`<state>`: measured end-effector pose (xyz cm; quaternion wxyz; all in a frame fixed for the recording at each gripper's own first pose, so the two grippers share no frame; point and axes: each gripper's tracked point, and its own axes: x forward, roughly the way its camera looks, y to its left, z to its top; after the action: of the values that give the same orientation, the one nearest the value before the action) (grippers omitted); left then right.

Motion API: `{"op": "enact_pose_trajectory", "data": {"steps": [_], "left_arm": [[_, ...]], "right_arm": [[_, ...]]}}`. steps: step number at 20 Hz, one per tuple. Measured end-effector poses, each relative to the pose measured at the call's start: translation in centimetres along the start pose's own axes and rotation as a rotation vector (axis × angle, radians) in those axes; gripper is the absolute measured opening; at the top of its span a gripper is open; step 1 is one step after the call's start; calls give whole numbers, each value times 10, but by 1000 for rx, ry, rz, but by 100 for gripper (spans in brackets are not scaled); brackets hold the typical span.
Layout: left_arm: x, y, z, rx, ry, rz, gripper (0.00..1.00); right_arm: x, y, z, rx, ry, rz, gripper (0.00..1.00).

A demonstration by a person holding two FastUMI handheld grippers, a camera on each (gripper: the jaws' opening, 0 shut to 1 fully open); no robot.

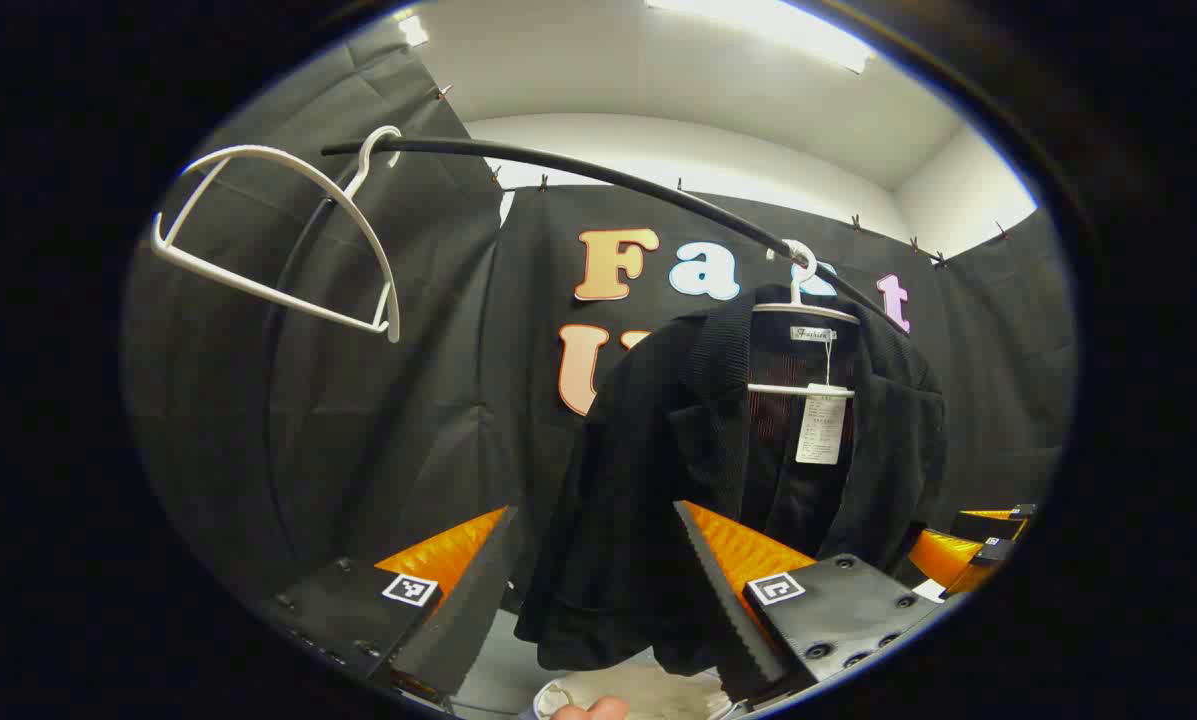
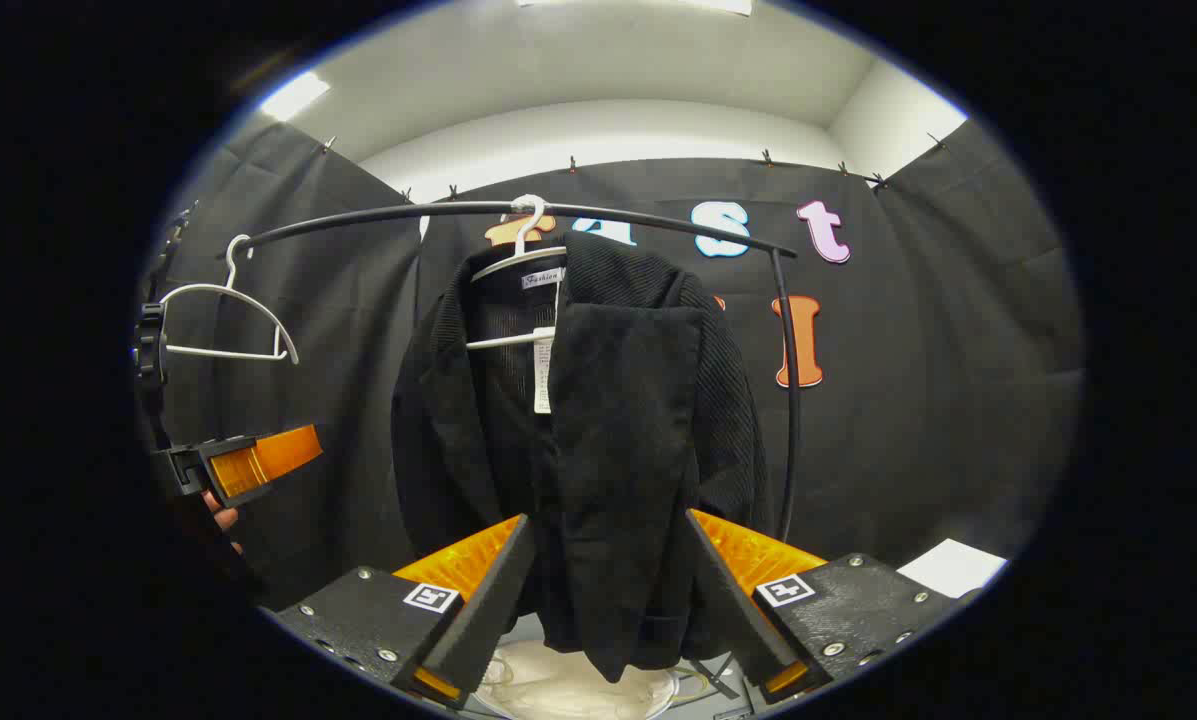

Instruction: Grasp the clothes on the hanger with both hands and then place them into the laundry hamper below.

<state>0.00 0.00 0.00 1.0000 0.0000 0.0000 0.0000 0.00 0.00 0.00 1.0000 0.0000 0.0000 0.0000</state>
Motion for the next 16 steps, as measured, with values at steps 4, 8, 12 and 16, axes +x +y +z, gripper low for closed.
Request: {"op": "enact_pose_trajectory", "data": {"steps": [4, 8, 12, 16], "left_arm": [[2, -1, -1, 4, 4, -9, 97], [3, -1, -1, 8, 3, -14, 97], [6, 1, -2, 9, 6, -14, 97], [7, 1, -3, 2, 5, -16, 93]], "right_arm": [[2, 1, 0, 7, -4, -7, 99], [3, 3, -2, 9, -4, -9, 99], [5, 5, -4, 10, 3, -10, 99], [9, 4, -5, 7, 5, -16, 99]]}}
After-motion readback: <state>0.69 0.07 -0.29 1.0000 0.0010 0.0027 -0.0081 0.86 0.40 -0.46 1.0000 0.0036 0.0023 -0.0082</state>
